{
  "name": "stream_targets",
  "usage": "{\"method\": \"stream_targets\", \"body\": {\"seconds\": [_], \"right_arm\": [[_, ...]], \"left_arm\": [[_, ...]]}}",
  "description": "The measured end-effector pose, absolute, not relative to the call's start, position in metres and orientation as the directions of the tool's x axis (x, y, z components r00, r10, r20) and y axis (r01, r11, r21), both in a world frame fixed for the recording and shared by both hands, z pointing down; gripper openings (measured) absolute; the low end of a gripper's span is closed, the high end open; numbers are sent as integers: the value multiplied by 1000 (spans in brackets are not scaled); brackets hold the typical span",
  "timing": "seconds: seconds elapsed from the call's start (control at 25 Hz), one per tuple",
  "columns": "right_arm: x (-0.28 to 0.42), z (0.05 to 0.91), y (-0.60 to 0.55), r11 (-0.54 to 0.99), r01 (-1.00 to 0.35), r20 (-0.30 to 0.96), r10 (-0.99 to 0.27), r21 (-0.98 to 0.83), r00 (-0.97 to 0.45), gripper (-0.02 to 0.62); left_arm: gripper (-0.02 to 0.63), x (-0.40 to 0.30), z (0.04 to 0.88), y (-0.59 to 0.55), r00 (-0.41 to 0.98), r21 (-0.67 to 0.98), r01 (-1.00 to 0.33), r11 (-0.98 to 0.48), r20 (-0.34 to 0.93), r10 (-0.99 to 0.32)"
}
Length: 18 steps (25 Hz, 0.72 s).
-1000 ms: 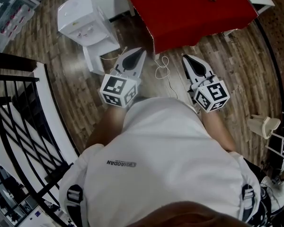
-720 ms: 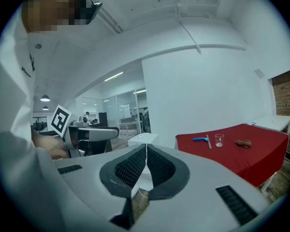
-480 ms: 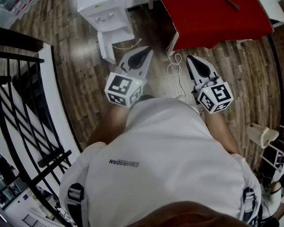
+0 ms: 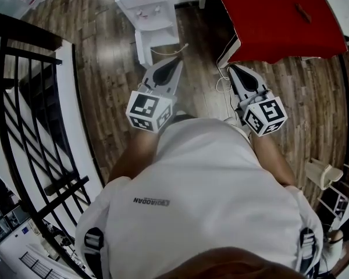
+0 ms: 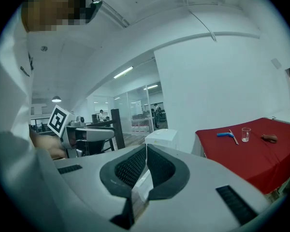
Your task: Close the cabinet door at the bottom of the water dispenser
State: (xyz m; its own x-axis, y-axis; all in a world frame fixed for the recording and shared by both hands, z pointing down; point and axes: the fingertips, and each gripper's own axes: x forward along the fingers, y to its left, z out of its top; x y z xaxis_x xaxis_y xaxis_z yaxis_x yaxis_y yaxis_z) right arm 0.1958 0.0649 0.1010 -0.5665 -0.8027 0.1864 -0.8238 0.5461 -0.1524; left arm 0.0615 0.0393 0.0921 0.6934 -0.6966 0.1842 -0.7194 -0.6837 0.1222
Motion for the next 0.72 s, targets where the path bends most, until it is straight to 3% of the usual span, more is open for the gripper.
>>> {"method": "stream_targets", "body": {"seconds": [0.72], "right_arm": [[100, 108, 39, 645, -744, 209, -714, -174, -668, 23]], "left_arm": [[-5, -57, 101, 44, 545, 129, -839, -529, 192, -816]]}}
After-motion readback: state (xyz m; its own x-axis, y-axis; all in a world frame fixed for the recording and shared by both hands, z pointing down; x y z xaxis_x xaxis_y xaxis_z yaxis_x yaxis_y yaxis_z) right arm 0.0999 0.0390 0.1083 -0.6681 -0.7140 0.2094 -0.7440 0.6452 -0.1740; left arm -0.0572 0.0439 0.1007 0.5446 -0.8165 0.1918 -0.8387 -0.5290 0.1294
